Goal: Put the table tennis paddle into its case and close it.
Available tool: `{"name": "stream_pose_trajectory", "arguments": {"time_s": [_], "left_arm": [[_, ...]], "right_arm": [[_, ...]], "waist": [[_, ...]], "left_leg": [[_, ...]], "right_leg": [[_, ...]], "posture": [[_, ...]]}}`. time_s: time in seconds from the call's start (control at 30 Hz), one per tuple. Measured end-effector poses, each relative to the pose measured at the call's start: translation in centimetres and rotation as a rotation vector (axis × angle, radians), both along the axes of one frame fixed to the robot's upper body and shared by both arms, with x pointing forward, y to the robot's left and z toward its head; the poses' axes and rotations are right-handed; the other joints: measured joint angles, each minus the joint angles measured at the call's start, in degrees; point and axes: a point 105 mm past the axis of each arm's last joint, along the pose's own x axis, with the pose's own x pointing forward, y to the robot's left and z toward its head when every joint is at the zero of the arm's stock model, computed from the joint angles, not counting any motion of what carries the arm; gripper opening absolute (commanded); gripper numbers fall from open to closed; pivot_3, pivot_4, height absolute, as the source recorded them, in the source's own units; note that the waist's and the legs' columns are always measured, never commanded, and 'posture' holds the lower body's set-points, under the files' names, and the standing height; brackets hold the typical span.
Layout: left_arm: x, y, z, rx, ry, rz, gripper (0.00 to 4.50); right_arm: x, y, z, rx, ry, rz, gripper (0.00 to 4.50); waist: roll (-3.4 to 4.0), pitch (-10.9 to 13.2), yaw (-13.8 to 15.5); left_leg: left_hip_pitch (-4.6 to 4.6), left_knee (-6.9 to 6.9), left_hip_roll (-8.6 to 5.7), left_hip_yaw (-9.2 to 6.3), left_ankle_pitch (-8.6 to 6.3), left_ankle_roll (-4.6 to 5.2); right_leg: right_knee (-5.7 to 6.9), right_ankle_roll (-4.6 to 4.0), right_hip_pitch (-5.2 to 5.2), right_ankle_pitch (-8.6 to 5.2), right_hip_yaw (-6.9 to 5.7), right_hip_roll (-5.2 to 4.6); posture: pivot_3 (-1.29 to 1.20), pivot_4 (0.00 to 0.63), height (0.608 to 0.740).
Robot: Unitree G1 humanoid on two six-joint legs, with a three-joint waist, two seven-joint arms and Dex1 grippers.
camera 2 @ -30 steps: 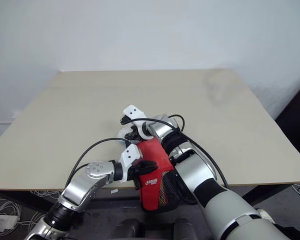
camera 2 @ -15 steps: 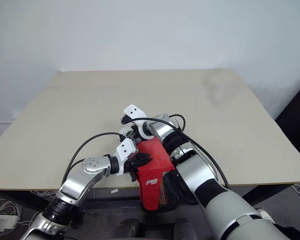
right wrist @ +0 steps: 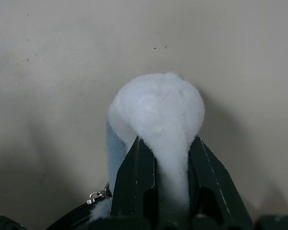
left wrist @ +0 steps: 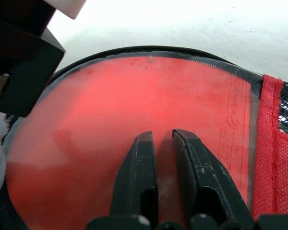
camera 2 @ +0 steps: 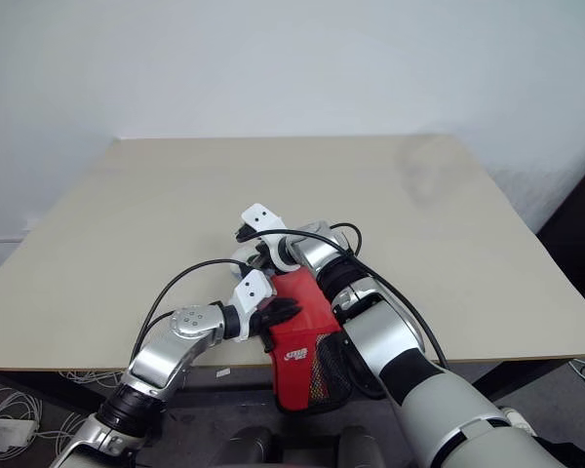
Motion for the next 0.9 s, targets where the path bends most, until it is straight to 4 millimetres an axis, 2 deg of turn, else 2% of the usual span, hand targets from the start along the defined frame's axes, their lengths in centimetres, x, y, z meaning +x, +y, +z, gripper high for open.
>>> {"name": "stream_pose_trajectory", "arguments": {"time_s": [0.67,0.9], "left_arm": [[0.2,-0.3,-1.0,-0.061,-0.010,-0.043,0.58],[0.3,-0.4,-1.1,-0.066,-0.013,-0.050,0.58]], "right_arm": [[1.8,0.0,1.7,0.045,-0.029,-0.119,0.24],[3.1,-1.6,1.3,0.036,-0.049,-0.241,0.24]], "waist": [[0.18,-0.3,0.0],[0.28,-0.4,0.0]], "left_leg": [[0.07,0.00,0.00,0.00,0.01,0.00],[0.09,0.01,-0.01,0.00,0.01,0.00]], "right_leg": [[0.01,-0.01,0.07,0.01,0.00,0.01],[0.01,-0.01,0.10,0.01,0.00,0.01]], "posture": [[0.00,0.000,0.734],[0.00,0.000,0.734]]}}
